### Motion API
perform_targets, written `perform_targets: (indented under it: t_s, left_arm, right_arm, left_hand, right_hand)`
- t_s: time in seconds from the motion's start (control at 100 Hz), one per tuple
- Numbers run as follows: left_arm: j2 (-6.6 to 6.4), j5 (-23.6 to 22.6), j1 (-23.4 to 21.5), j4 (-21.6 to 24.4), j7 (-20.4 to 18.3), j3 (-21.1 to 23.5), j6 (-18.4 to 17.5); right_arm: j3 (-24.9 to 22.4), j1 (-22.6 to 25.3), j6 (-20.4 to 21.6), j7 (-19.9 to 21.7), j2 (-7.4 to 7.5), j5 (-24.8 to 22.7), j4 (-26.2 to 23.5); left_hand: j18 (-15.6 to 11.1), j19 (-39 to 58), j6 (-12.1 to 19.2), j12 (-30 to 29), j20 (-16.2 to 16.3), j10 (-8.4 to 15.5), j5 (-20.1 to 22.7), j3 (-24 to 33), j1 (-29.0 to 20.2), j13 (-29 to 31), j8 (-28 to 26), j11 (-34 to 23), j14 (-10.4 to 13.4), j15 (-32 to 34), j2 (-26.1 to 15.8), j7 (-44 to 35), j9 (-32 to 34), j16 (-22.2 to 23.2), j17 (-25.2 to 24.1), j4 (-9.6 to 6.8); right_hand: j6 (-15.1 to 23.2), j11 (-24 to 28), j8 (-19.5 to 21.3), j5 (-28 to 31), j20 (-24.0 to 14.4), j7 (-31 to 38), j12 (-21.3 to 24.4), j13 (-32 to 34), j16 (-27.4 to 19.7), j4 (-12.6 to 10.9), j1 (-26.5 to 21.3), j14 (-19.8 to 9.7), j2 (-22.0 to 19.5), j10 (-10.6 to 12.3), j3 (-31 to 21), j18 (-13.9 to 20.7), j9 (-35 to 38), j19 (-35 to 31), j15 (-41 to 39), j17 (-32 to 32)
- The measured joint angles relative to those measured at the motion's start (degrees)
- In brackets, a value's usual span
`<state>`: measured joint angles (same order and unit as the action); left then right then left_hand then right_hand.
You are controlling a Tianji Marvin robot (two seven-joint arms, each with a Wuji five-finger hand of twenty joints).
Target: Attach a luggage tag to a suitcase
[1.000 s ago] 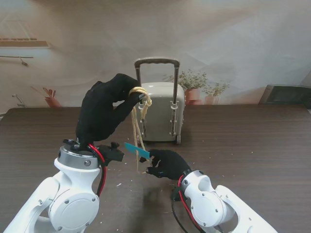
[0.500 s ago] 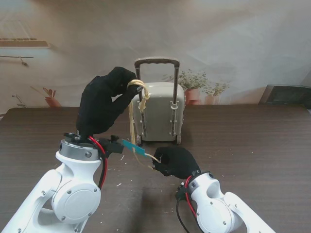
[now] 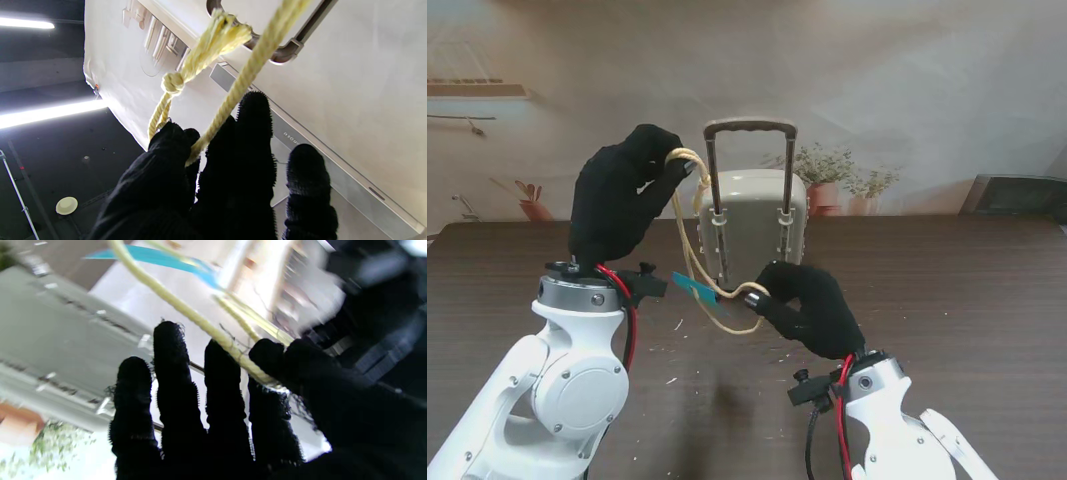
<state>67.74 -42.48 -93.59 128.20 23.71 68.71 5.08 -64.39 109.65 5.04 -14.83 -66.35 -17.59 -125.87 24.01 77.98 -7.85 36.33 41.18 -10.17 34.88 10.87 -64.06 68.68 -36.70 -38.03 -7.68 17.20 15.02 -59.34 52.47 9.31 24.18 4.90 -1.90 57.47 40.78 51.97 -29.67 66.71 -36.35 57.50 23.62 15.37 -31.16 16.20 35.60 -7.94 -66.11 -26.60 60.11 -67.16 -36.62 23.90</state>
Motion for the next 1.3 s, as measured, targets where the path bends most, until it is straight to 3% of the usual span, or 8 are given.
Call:
perform_targets:
  t_s: [0.06,0.16,0.34,0.49,0.63,0.86,1.04,1.3]
  left_arm:
    - [0.02,0.2,0.1,-0.3,0.1,0.2,0.3]
    - [0.07,0.6,0.4,-0.8,0.2,0.4,0.7]
    - [0.23,1.3,2.5,-2.4,0.7,0.2,1.2]
    - [0.52,2.2,6.8,-4.3,0.7,-0.5,2.1]
    - [0.76,3.7,12.0,-6.3,0.4,-1.7,3.4]
    - [1.54,5.3,21.8,-10.9,0.1,-5.5,5.8]
    - [2.31,8.4,29.9,-14.6,-1.8,-8.7,10.0]
    - [4.04,12.5,41.8,-24.2,-4.5,-14.0,12.6]
  right_arm:
    - [-0.4,1.1,0.8,-1.8,-0.73,1.3,-1.8]
    - [-1.2,2.4,1.6,-5.6,-1.67,-3.7,-3.9]
    - [-2.0,2.2,2.1,-7.7,-2.27,-3.4,-5.3]
    - [-1.4,0.0,1.5,-12.9,-3.00,-4.8,-5.2]
    - [-2.7,-0.6,1.2,-9.6,-3.24,-4.8,-5.9]
    - [-3.3,-1.8,0.7,-8.6,-2.91,-5.5,-6.4]
    - [-4.1,-3.2,0.3,-5.9,-2.46,-5.5,-6.8]
    - [-4.1,-5.7,-0.7,-5.3,-2.30,-5.2,-6.8]
  left_hand:
    - [0.0,0.0,0.0,0.0,0.0,0.0,0.0,0.0,0.0,0.0,0.0,0.0,0.0,0.0,0.0,0.0,0.0,0.0,0.0,0.00]
    - [0.0,0.0,0.0,0.0,0.0,0.0,0.0,0.0,0.0,0.0,0.0,0.0,0.0,0.0,0.0,0.0,0.0,0.0,0.0,0.00]
    - [0.0,0.0,0.0,0.0,0.0,0.0,0.0,0.0,0.0,0.0,0.6,0.0,0.0,0.0,0.0,0.0,0.0,0.0,0.0,0.00]
    - [0.0,0.0,0.0,0.0,0.0,0.0,0.0,0.0,0.0,0.0,1.5,0.0,0.0,0.0,0.0,0.2,0.0,0.0,0.0,0.00]
    - [0.0,0.0,0.0,0.0,0.0,0.0,0.0,0.0,0.0,0.0,1.5,0.0,0.0,0.0,-0.1,0.2,0.0,0.0,0.0,0.00]
    - [0.0,0.0,0.0,0.0,0.0,0.0,0.0,-1.1,0.0,0.0,2.2,0.0,0.0,0.0,-0.7,0.2,0.0,0.0,0.0,-0.01]
    - [0.0,0.0,0.0,0.0,0.0,0.1,0.0,-1.1,0.0,0.0,2.3,0.0,0.0,0.0,-0.7,0.2,0.0,0.0,0.0,-0.03]
    - [0.0,0.0,0.0,0.0,0.0,0.1,0.0,-1.7,0.0,0.0,2.8,0.0,0.1,0.0,-0.7,0.1,0.0,0.0,-0.1,-0.59]
  right_hand:
    - [0.0,0.0,-1.3,1.4,0.0,0.0,0.0,0.9,0.0,0.0,0.1,0.0,2.4,-0.1,-1.4,0.0,1.7,0.0,-0.2,0.8]
    - [0.0,-0.1,-1.6,2.9,0.0,-0.1,0.1,1.6,0.0,0.5,0.2,0.0,4.4,-0.2,-3.0,-0.1,2.9,-0.3,-0.3,1.5]
    - [0.0,-0.1,-1.6,3.0,0.0,-0.6,0.1,2.3,0.0,0.5,0.2,0.0,4.4,-0.2,-3.1,-0.2,2.8,-0.7,-0.9,2.1]
    - [0.0,-0.1,-1.6,3.4,0.0,-0.7,0.1,2.4,0.0,0.5,0.2,0.0,4.4,-0.2,-3.1,-0.7,2.8,-1.3,-1.6,2.2]
    - [0.0,-0.1,-1.4,2.2,0.0,-0.7,0.1,2.3,0.0,0.7,0.2,0.1,2.3,-0.2,-2.9,-0.7,2.8,-1.3,-1.6,1.3]
    - [-0.1,-0.1,-1.4,1.7,0.0,-0.7,0.1,2.3,0.0,0.7,0.1,0.1,1.1,-0.2,-2.2,-0.7,2.8,-1.3,-1.6,0.7]
    - [-0.1,-0.1,-1.4,1.0,0.0,-0.6,0.1,2.2,0.0,1.2,0.0,0.1,-0.2,-0.2,-1.6,-0.7,2.0,-1.3,-1.6,0.3]
    - [-0.1,-0.1,-1.4,0.6,0.0,-0.6,0.1,2.2,0.0,1.2,0.0,0.2,-0.6,-0.2,-1.1,-0.7,2.0,-1.3,-1.6,0.2]
